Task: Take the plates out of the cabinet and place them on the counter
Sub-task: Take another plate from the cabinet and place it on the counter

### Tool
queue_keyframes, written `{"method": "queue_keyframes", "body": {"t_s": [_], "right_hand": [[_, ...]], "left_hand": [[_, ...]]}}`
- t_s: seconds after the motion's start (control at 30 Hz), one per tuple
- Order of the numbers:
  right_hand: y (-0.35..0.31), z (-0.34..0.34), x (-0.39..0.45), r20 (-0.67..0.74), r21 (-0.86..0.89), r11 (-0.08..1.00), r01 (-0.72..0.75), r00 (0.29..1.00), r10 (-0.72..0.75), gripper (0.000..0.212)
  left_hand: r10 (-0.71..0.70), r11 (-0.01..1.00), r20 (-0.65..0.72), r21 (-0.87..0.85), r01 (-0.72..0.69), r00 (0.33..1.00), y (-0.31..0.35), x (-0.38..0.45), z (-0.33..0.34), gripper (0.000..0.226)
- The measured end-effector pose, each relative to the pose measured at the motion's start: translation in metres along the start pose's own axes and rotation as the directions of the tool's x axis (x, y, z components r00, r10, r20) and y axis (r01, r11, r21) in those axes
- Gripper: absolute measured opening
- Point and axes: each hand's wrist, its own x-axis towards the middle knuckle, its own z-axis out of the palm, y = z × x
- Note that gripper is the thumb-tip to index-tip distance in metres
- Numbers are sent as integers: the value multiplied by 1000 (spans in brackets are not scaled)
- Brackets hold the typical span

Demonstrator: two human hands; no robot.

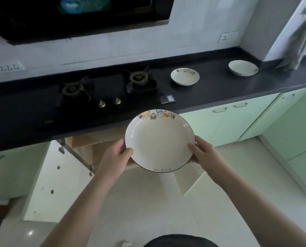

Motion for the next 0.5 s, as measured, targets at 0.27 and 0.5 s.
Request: {"method": "queue_keyframes", "body": {"t_s": [0.27, 0.5], "right_hand": [[-3, -63, -17, 10, 58, 997, 46, 999, -46, 25], [-15, -20, -18, 116, 57, 996, 67, 991, -73, 23]], "left_hand": [[8, 981, 0, -195, -8, 1000, 23, -18, 61, 29], [10, 953, -88, -301, -36, 996, 4, -47, 17, 48]]}}
